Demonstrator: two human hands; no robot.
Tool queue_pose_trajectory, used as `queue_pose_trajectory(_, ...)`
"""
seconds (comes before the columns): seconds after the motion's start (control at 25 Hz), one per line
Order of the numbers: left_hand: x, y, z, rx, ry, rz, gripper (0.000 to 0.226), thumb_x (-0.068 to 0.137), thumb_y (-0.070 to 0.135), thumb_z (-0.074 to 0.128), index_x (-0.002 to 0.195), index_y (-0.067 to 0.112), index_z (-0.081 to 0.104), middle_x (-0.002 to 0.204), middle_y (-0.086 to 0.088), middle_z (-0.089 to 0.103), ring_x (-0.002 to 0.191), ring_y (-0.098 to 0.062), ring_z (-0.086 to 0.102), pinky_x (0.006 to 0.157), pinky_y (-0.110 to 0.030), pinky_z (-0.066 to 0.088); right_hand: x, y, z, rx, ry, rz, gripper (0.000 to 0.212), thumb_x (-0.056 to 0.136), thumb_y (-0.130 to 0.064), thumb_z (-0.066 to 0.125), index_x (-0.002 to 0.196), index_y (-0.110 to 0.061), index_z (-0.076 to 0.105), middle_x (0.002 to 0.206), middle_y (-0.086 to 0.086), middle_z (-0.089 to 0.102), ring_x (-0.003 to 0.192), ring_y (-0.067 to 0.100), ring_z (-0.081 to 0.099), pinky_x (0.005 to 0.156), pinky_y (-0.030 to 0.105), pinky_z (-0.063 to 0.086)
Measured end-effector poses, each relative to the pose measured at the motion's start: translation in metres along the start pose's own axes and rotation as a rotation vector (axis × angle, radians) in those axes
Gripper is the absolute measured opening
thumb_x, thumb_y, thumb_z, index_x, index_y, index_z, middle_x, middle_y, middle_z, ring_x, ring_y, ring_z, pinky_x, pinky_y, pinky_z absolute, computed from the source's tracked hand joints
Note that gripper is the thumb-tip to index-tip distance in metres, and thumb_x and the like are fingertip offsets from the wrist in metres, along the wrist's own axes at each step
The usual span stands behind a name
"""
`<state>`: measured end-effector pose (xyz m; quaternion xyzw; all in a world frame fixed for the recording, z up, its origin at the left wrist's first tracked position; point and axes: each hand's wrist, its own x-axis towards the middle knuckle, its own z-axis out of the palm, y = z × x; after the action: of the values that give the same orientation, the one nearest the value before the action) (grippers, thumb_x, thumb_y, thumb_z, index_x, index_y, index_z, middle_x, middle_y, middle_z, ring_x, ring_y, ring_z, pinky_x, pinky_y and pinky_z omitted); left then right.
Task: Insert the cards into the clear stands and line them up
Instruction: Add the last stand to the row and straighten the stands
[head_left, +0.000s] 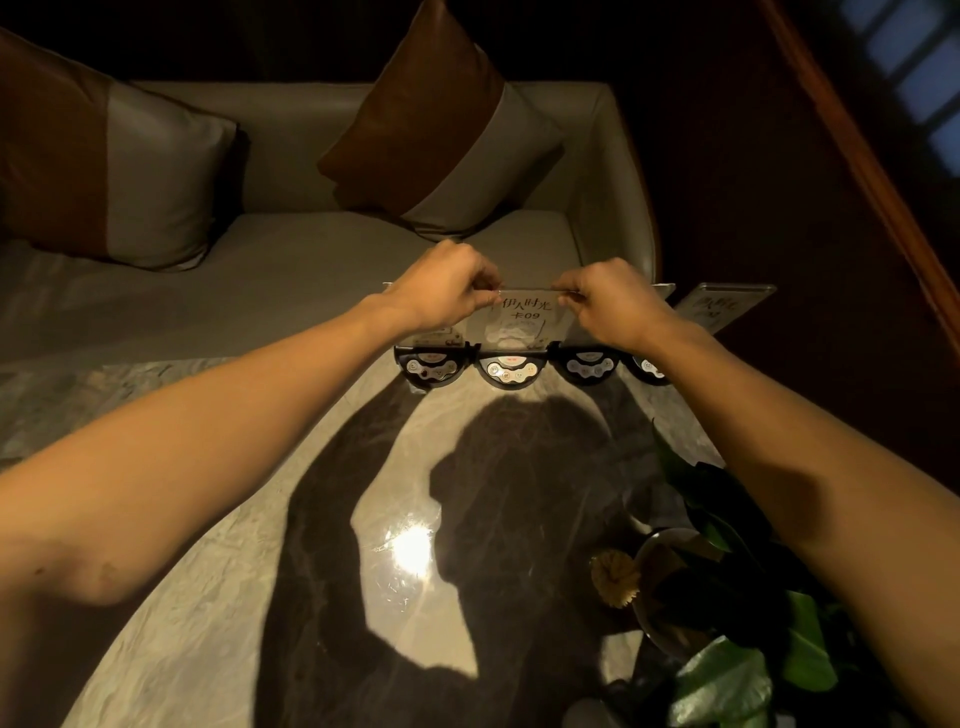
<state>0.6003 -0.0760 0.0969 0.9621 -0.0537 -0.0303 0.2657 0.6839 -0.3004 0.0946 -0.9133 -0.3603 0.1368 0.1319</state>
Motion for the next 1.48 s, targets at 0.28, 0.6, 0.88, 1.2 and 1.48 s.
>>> queue_pose_trajectory(0.28,0.002,0.001,0.001,-0.025,-0.023,-0.059,0.017,0.093,0.025,0.073,0.105,0.015,0.076,0.098,-0.001,0.077,0.084,-0.006,0.064,0.071,-0.017,0.041,-0.002,-0.002,0.001,-0.028,0.011,-0.004,0.028,0.099,-0.021,0.057,0.125,-0.018,0.066,0.112,0.006,0.073,0.104,0.022,0.067,0.073,0.021,0.048)
queue_pose_trajectory(0.6,0.011,0.017,-0.001,0.008,-0.042,-0.058,0.051,0.088,0.037,0.076,0.132,0.014,0.065,0.119,-0.004,0.073,0.106,-0.015,0.069,0.092,-0.032,0.055,-0.014,0.028,-0.031,-0.273,-0.078,0.096,0.046,0.091,-0.025,0.067,0.134,-0.016,0.054,0.121,0.01,0.067,0.12,0.03,0.058,0.116,0.055,0.023)
queue_pose_trajectory(0.88,0.02,0.033,0.018,0.068,-0.058,-0.031,0.029,0.096,0.027,0.067,0.124,0.019,0.072,0.119,-0.001,0.075,0.11,-0.018,0.069,0.096,-0.039,0.054,-0.021,0.033,-0.042,-0.412,-0.115,0.081,0.016,0.091,-0.013,0.061,0.104,-0.013,0.069,0.101,0.013,0.07,0.098,0.032,0.064,0.09,0.041,0.043)
queue_pose_trajectory(1.2,0.019,0.034,0.023,0.066,0.03,-0.059,0.028,0.096,0.029,0.068,0.121,0.019,0.074,0.115,-0.002,0.077,0.107,-0.019,0.07,0.088,-0.028,0.046,-0.026,0.036,-0.044,-0.338,-0.12,0.083,0.018,0.088,-0.006,0.06,0.101,-0.011,0.071,0.095,0.015,0.069,0.086,0.032,0.063,0.068,0.036,0.045)
queue_pose_trajectory(1.48,0.017,0.033,0.021,0.058,0.01,-0.06,0.028,0.096,0.029,0.068,0.121,0.019,0.074,0.116,-0.002,0.076,0.109,-0.019,0.07,0.095,-0.036,0.054,-0.027,0.03,-0.04,-0.288,-0.15,0.098,0.016,0.09,-0.004,0.06,0.098,-0.014,0.069,0.092,0.007,0.062,0.079,0.021,0.052,0.067,0.033,0.041)
